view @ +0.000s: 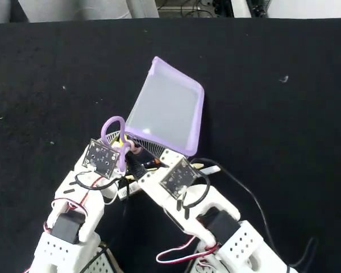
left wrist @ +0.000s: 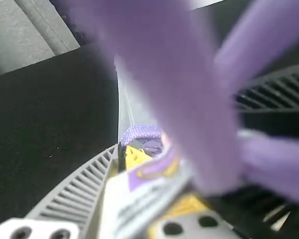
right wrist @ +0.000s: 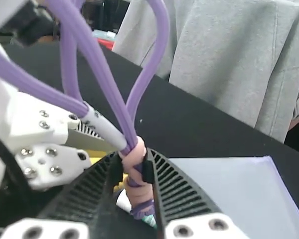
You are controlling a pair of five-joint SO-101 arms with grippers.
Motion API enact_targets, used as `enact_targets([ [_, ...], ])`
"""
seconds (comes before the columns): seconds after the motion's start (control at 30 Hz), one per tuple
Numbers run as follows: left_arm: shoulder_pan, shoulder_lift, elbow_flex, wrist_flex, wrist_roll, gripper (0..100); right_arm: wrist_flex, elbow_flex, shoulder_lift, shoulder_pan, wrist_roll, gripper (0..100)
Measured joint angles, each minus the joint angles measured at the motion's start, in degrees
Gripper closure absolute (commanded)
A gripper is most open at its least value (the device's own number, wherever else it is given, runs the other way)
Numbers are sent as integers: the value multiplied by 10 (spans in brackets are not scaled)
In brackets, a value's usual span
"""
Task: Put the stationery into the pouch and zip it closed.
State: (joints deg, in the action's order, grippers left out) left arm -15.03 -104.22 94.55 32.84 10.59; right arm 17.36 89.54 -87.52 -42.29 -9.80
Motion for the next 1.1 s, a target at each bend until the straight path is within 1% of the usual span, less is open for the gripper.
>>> enact_targets([
  [0.1, -4, 0, 0, 0, 0, 968, 44, -23, 0, 0, 0, 987],
  [0.13, -4, 0, 0, -5, 0, 953, 55, -28, 0, 0, -1, 987],
  [0.17, -4, 0, 0, -10, 0, 923, 62, -32, 0, 0, 0, 987],
  [0.27, -1, 1, 10, -21, -2, 792, 74, -35, 0, 0, 0, 987],
  [0.3, -1, 1, 11, -26, -2, 759, 76, -36, -4, 0, 0, 987],
  [0.33, 0, 1, 11, -31, -2, 750, 77, -37, -5, 0, -1, 987],
  [0.47, 1, 1, 14, -34, -1, 780, 77, -37, -7, 1, -1, 987],
  [0.63, 1, 1, 15, -37, -1, 779, 77, -37, -7, 1, -1, 987],
  [0.9, 0, 2, 15, -57, -1, 779, 133, -74, -8, 1, -1, 987],
  [1.1, 0, 2, 15, -59, -1, 779, 139, -77, -8, 1, -1, 987],
])
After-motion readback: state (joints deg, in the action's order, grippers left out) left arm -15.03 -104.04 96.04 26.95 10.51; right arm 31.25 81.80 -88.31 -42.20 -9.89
